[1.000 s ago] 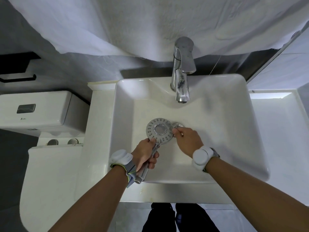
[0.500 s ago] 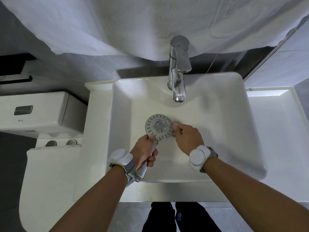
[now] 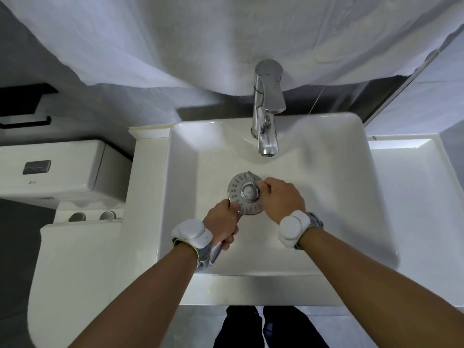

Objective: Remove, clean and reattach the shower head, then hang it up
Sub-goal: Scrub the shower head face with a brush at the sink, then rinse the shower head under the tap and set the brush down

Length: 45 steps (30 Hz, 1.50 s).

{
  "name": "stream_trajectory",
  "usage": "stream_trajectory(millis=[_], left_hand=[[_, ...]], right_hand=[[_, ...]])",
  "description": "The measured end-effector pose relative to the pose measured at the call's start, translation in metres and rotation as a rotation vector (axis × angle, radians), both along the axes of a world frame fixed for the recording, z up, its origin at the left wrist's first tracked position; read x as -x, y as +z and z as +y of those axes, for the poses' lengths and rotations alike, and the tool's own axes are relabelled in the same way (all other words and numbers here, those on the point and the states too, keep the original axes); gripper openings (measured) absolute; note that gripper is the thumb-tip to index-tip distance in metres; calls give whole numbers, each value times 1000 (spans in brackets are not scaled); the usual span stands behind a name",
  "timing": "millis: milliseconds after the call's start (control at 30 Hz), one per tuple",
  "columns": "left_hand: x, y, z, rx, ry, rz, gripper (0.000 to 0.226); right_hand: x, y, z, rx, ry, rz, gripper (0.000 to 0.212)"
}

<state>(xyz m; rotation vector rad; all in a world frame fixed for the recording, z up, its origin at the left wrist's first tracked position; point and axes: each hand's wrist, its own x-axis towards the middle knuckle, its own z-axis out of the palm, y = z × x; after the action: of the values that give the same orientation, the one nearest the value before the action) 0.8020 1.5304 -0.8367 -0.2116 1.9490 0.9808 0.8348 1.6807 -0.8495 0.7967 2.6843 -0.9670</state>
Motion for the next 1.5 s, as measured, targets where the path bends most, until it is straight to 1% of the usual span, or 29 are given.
stream_trajectory(millis=[33, 67, 133, 167, 200, 300, 400, 433, 600, 700, 767, 833, 900, 1000, 1033, 1133, 1267, 1333, 1433, 1500], left_hand=[[1, 0, 0, 14, -23, 12, 29], [1, 0, -1, 30, -40, 18, 28], [2, 0, -3, 59, -67, 22, 26], [3, -1, -3, 72, -83, 25, 27], [2, -1, -1, 81, -108, 27, 28], [5, -1, 6, 87, -158, 53, 30], [6, -1, 10, 64, -133, 52, 28], [6, -1, 12, 62, -127, 51, 28], [7, -4, 22, 52, -107, 52, 38], [8, -3, 31, 35, -97, 53, 37], [9, -2, 35, 26, -66, 46, 36], [10, -1, 36, 14, -31, 31, 36], [10, -2, 35, 7, -16, 13, 35], [7, -4, 35, -15, 20, -8, 32], [6, -4, 34, -22, 28, -10, 32], [1, -7, 39, -30, 49, -13, 33], [-2, -5, 43, -48, 100, -27, 34], [-2, -3, 45, -65, 133, -39, 35], [-2, 0, 45, -73, 189, -49, 37], [-3, 10, 42, -88, 196, -47, 38]], right_hand=[[2, -1, 3, -6, 3, -3, 36], [-1, 1, 0, -28, 63, -7, 36], [-10, 6, -9, -74, 254, -16, 34], [-13, 8, -11, -78, 295, -7, 33], [-13, 9, -6, -83, 286, -11, 34], [-5, 5, 7, -43, 141, -6, 36], [-17, 6, -8, -97, 312, -16, 35], [-21, 5, -9, -108, 333, -7, 36], [-16, -4, 5, -143, 204, 5, 41], [-21, -3, 9, -148, 155, 38, 40], [-25, -2, 18, -100, 80, 60, 39], [-28, -6, 37, -88, -4, 11, 40], [-32, -20, 60, -118, -94, -65, 40], [-35, -38, 88, -129, -228, -100, 27], [-35, -42, 93, -143, -251, -115, 26], [-32, -54, 108, -246, -227, -195, 26], [-23, -68, 112, -244, -203, -214, 27], [-19, -70, 113, -231, -190, -256, 29], [-17, -60, 118, -233, -166, -312, 32], [-13, -38, 119, -176, -153, -241, 31]])
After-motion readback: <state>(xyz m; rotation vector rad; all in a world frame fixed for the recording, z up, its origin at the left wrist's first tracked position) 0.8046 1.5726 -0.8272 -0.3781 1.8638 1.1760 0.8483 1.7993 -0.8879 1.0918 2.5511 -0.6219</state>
